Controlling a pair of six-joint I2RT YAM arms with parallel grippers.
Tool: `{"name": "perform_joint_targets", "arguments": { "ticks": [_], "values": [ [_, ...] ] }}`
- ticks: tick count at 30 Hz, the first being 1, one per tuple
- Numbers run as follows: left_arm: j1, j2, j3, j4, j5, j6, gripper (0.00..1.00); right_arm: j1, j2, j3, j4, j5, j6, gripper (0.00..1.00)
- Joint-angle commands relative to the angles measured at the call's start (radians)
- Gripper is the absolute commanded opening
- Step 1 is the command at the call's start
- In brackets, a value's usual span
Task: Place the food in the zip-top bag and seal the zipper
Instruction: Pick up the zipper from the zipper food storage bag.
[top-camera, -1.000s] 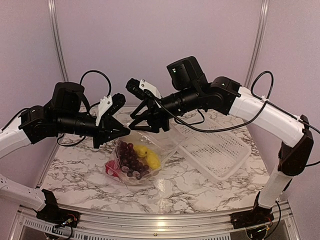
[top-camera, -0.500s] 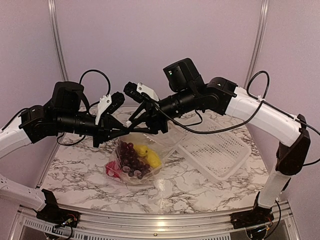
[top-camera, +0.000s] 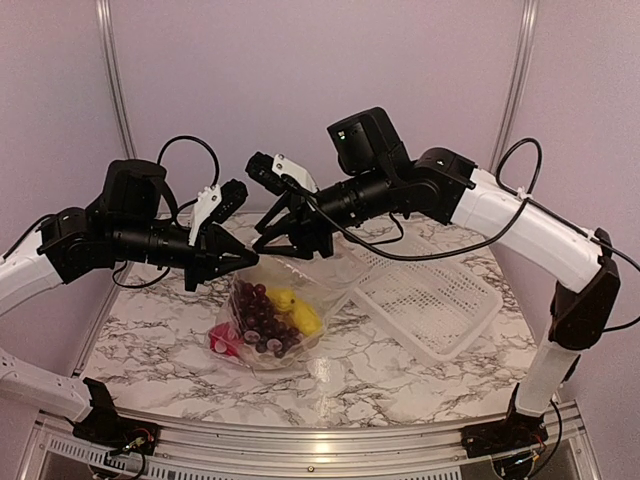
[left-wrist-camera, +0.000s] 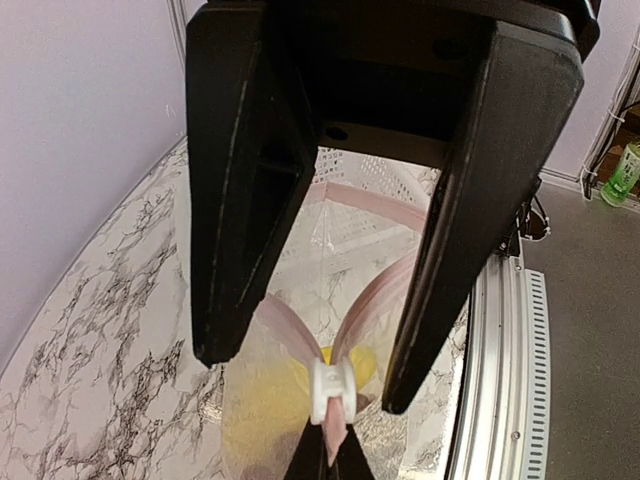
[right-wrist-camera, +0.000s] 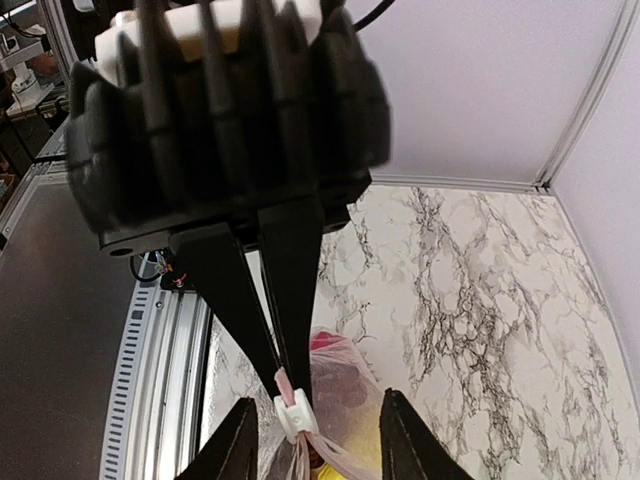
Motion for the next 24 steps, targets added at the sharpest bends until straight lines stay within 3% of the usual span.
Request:
{"name": "perform_joint_targets", "arguments": {
  "ticks": [1,7,19,24],
  "values": [
    [0.006,-0.003,0.044,0.049,0.019,-0.001,0.00,0.006,-0.003,0.041,-0.008,0.024,-0.019,0.40],
    [0.006,0.002,0.061,0.018,0.022,0.035,0.00,0.008,0.026,0.027,-0.006,-0.004,-0.020,0.40],
    [0.015,0.012,0.064,0.005,0.056,0.024,0.00,0.006,0.025,0.032,-0.009,0.002,-0.026,0.17],
    [0.018,0.018,0.060,0.008,0.068,0.017,0.00,0.007,0.015,0.035,-0.008,0.011,-0.024,0.19]
  ]
}}
